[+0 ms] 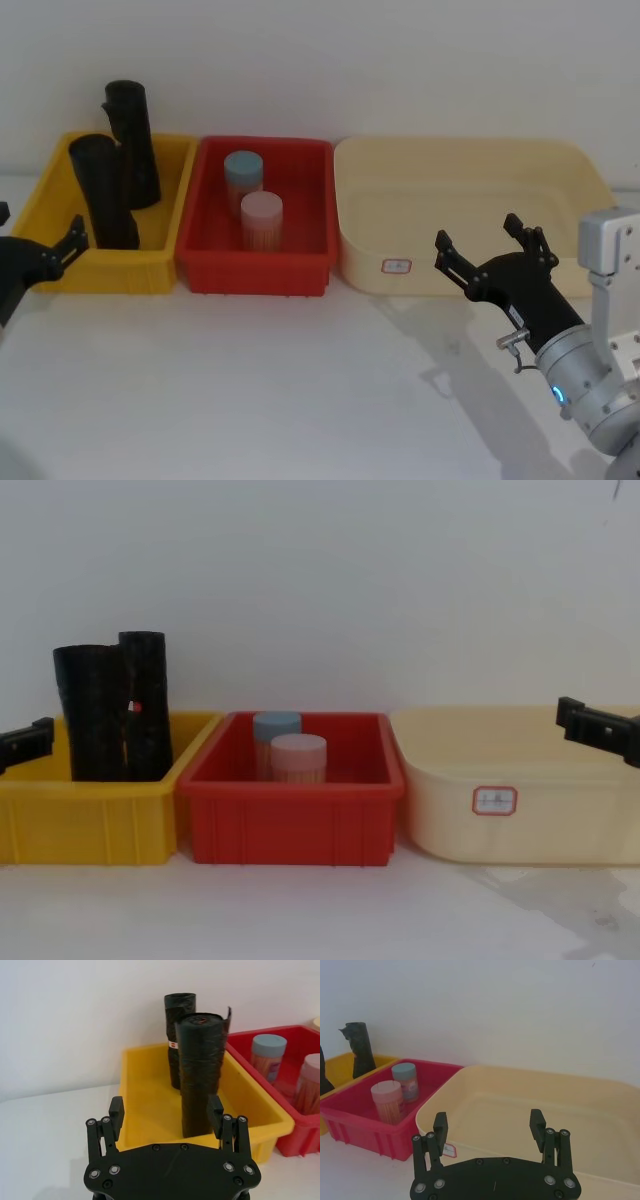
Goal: Pick up the garbage bag with the one hand and transfer it to the other hand.
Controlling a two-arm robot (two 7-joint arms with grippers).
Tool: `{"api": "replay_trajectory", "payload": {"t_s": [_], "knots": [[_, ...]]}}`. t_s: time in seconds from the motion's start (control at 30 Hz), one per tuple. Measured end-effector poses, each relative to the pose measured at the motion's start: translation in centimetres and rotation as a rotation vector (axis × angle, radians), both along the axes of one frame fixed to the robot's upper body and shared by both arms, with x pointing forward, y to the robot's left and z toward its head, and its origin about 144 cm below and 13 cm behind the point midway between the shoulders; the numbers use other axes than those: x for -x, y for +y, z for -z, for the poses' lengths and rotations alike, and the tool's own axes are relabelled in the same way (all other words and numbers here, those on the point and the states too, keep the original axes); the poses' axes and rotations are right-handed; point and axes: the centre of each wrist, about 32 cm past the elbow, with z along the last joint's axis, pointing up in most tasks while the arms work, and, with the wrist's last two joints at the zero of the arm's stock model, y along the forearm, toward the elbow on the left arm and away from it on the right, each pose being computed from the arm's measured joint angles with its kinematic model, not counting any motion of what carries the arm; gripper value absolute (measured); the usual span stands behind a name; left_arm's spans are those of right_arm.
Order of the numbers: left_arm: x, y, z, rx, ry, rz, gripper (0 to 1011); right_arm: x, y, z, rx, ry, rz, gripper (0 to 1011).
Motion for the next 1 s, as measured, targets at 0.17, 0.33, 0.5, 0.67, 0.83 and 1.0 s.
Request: {"api": "replay_trajectory", "payload": {"t_s": [0.17, 0.33, 0.5, 0.67, 0.83, 1.0], "knots": [[-0.8, 0.5, 0.0, 0.006, 0.002, -0.001, 1001, 0.0, 0.0, 0.0, 0.0, 0.0, 0.0, 1000], [-1.8, 1.0, -0.1, 0.006, 0.001, 0.008, 1001, 0.0, 0.0, 0.0, 0.0, 0.0, 0.0, 1000], [-2.5, 1.4, -0.2, 0.003, -0.001, 0.018, 1001, 0.0, 0.0, 0.0, 0.0, 0.0, 0.0, 1000], [-3.0, 1.6, -0.3, 0.0, 0.0, 0.029, 1002, 0.0, 0.0, 0.0, 0.0, 0.0, 0.0, 1000], [-3.4, 1.7, -0.5, -0.003, 0.003, 0.042, 1001, 0.0, 0.0, 0.0, 0.0, 0.0, 0.0, 1000], [-3.4, 1.7, -0.5, -0.005, 0.01, 0.053, 1001, 0.0, 0.0, 0.0, 0.0, 0.0, 0.0, 1000]]}}
